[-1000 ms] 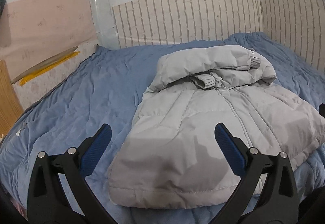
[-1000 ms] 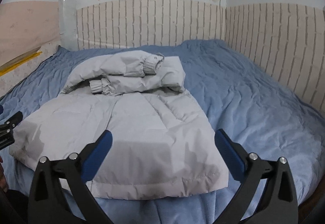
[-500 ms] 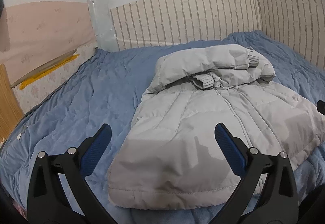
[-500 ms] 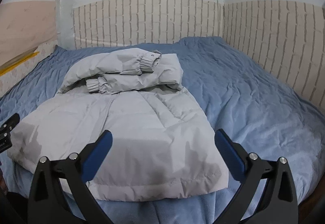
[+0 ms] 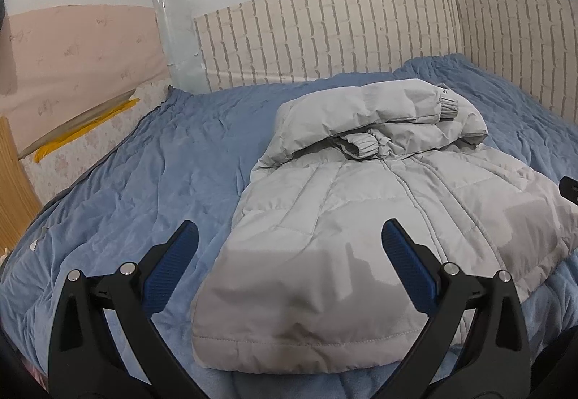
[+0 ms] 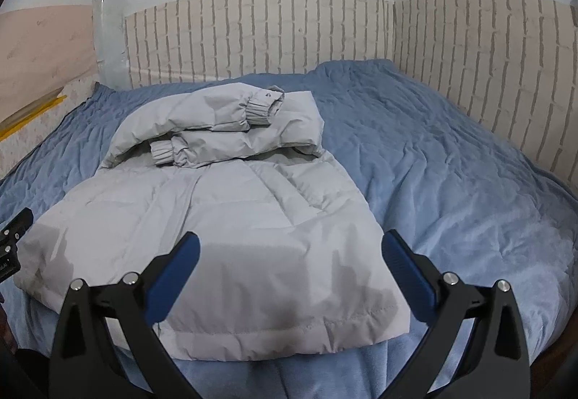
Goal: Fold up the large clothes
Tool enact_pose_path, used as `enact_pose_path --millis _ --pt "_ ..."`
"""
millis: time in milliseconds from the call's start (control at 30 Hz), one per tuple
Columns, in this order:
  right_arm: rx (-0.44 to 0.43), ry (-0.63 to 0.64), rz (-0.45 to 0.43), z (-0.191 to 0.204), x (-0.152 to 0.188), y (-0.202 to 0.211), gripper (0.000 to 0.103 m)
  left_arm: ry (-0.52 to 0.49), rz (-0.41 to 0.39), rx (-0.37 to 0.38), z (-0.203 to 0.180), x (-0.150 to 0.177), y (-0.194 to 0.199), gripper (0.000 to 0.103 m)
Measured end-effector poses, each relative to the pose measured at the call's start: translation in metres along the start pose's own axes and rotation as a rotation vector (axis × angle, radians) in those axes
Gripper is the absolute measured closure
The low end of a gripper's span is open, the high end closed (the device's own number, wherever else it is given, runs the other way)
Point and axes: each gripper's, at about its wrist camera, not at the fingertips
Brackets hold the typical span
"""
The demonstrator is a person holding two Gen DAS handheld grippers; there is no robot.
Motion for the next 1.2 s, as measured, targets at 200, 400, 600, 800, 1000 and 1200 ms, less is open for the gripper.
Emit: enact_pose_path --millis 200,400,600,800,1000,1200 --pt "0.004 0.020 -0.012 0.0013 -0.0002 0.0007 0.003 -0.016 -0.002 -0.006 -0.0047 0.0007 -0.0004 0.003" --pt "0.005 0.015 -0.004 -0.0011 -0.0007 -0.0017 0.003 -0.037 -0.004 -0.008 -0.0094 0.0023 -0.0002 0.003" --pt "0.005 0.012 -0.001 -0.0008 -0.0008 -0.0022 0.002 -0.023 -0.004 -0.005 -0.0079 0.0026 -0.0001 0.003" --pt "0.005 0.015 0.000 -0.0013 -0.0008 -0.0028 0.003 -0.029 -0.004 -0.005 -0.0079 0.0028 -0.0010 0.003" --pt "0.004 0.012 0.002 -0.0015 -0.0004 -0.0030 0.003 -0.030 -0.003 -0.004 -0.0076 0.0029 -0.0021 0.003" --pt "0.005 0.010 0.003 -0.0015 0.0006 -0.0030 0.003 -0.032 -0.008 -0.006 -0.0090 0.0045 0.0006 0.003"
Point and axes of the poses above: each gripper's, at about its wrist camera, not at the fingertips, and y roughly against the way its jaws point, z to its left, x to its underside, and after that the axes turned 15 degrees about x, right-handed
